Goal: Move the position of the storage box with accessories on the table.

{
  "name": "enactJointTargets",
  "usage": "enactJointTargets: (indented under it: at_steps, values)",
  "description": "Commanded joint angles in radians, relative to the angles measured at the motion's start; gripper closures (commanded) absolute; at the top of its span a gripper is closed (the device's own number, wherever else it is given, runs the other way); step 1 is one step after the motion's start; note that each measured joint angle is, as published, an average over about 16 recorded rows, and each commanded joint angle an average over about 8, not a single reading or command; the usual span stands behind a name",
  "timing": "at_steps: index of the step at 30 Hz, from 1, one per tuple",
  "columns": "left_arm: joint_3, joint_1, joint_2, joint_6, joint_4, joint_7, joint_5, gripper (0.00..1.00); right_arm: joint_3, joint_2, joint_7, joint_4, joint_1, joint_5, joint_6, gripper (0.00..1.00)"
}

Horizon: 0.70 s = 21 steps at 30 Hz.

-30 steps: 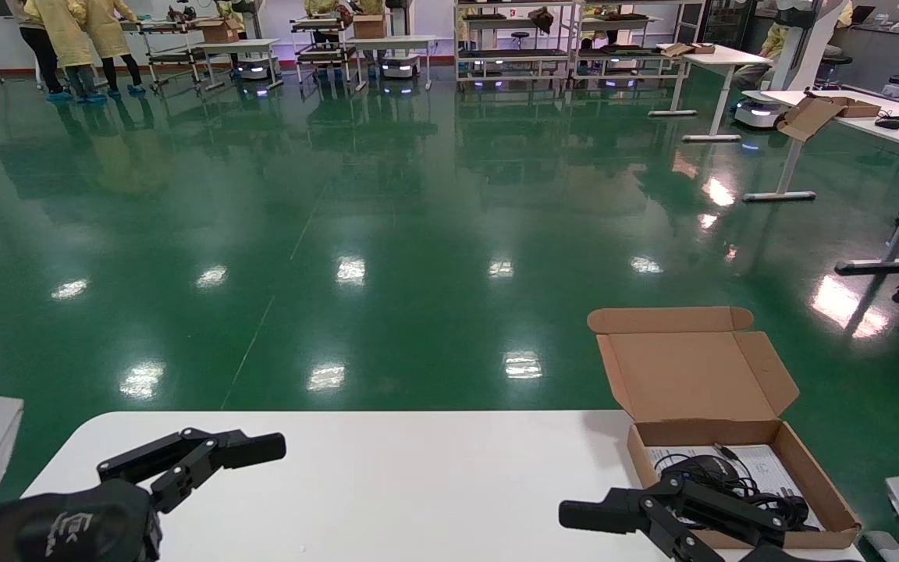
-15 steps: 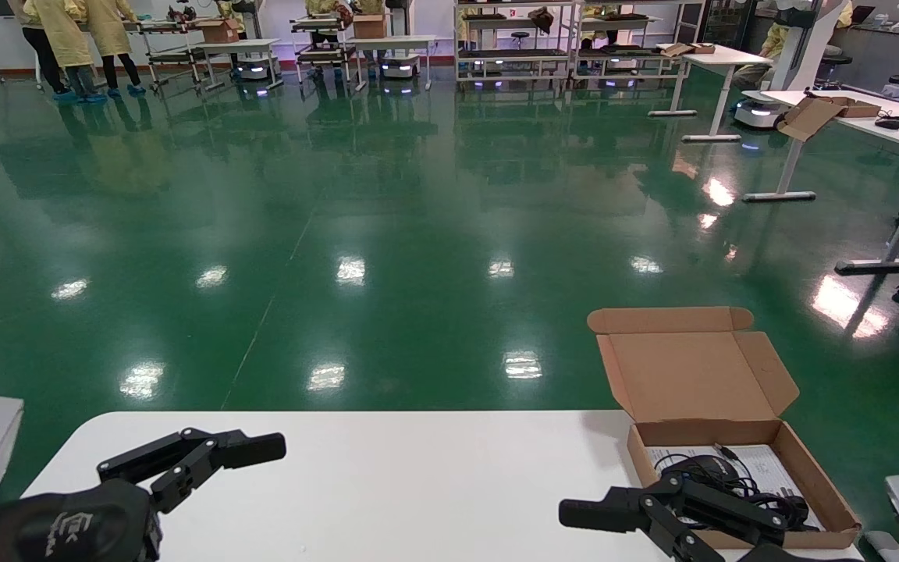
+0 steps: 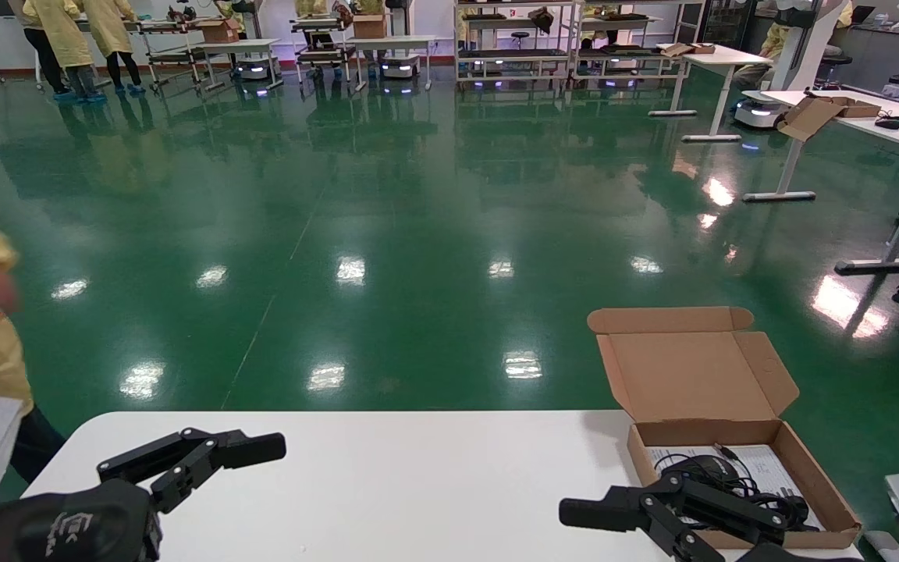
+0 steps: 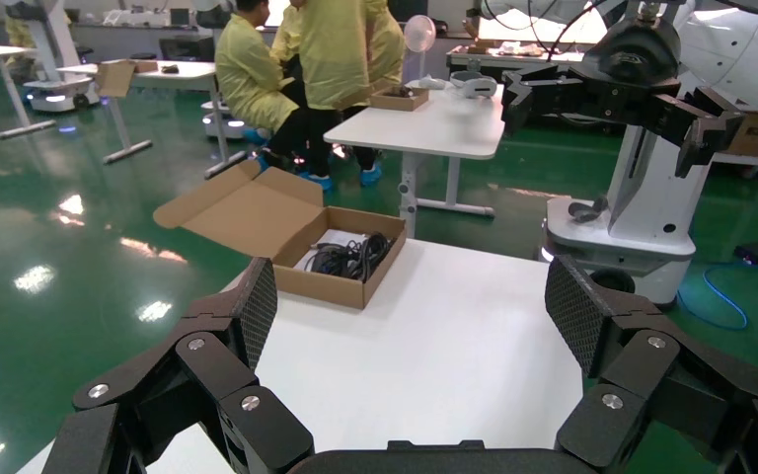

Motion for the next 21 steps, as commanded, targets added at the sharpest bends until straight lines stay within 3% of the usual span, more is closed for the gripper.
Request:
enactJointTargets:
  at_steps: [1, 21]
  values:
    - [0.0, 0.0, 0.0, 0.0, 0.0, 0.0, 0.0, 0.0, 0.0, 0.0, 0.0, 0.0, 0.0, 0.0, 0.0, 0.0]
    - [0.0, 0.0, 0.0, 0.0, 0.0, 0.0, 0.0, 0.0, 0.0, 0.0, 0.0, 0.0, 0.0, 0.0, 0.0, 0.0]
